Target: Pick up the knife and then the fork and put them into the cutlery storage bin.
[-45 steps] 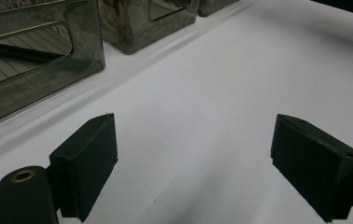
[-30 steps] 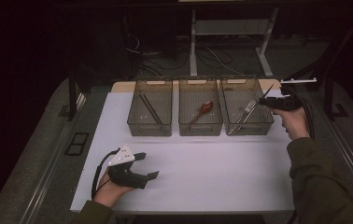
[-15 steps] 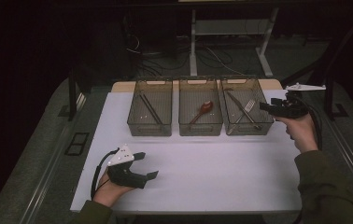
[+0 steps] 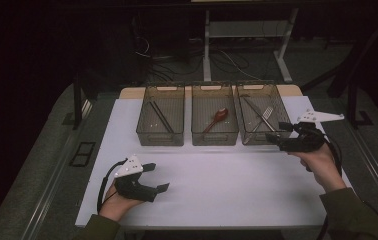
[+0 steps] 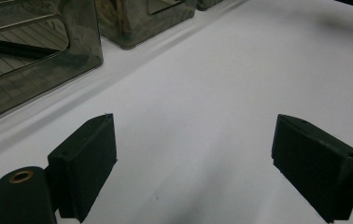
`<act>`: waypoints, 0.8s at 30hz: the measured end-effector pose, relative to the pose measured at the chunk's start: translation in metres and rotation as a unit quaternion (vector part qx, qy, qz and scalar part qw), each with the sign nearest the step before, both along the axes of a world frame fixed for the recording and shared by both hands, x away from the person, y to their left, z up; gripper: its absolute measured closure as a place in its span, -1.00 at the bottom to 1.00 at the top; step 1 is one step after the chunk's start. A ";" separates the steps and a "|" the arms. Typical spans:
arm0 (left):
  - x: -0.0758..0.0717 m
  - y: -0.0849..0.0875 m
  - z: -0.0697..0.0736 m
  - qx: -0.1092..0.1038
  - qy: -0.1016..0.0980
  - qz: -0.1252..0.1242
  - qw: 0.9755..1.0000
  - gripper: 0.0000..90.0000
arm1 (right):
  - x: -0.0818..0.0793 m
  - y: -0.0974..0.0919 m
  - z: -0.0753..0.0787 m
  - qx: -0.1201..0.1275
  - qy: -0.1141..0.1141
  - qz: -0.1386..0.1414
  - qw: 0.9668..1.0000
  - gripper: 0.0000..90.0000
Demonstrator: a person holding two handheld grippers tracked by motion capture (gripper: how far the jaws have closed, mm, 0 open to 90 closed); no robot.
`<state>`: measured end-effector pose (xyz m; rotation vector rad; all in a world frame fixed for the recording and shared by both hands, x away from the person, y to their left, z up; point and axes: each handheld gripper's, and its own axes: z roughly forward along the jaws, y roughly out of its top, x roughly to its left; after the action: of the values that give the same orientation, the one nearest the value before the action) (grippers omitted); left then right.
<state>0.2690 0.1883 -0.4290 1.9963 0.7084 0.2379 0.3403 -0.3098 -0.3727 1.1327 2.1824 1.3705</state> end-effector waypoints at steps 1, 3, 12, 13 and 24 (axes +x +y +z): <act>0.000 0.000 0.000 -0.001 0.000 0.000 1.000 -0.71 | -0.005 0.003 -0.004 0.000 0.001 0.006 1.000 -0.50; 0.000 0.000 0.000 -0.001 -0.001 -0.003 1.000 -0.71 | -0.014 0.007 -0.010 -0.001 0.002 0.015 1.000 -0.53; 0.000 0.000 0.001 -0.004 -0.002 -0.008 1.000 -0.71 | -0.049 0.011 -0.036 0.007 0.008 0.038 0.999 -0.60; 0.000 0.000 0.001 -0.004 -0.003 -0.008 1.000 -0.71 | -0.053 0.011 -0.039 0.007 0.009 0.039 0.999 -0.61; -0.002 -0.002 0.001 -0.006 -0.004 -0.015 1.000 -0.75 | -0.074 0.008 -0.064 -0.031 0.024 0.041 0.998 -0.70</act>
<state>0.2670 0.1867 -0.4282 1.9918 0.6731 0.2217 0.2662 -0.3016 -0.4370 1.0765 2.3125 1.3109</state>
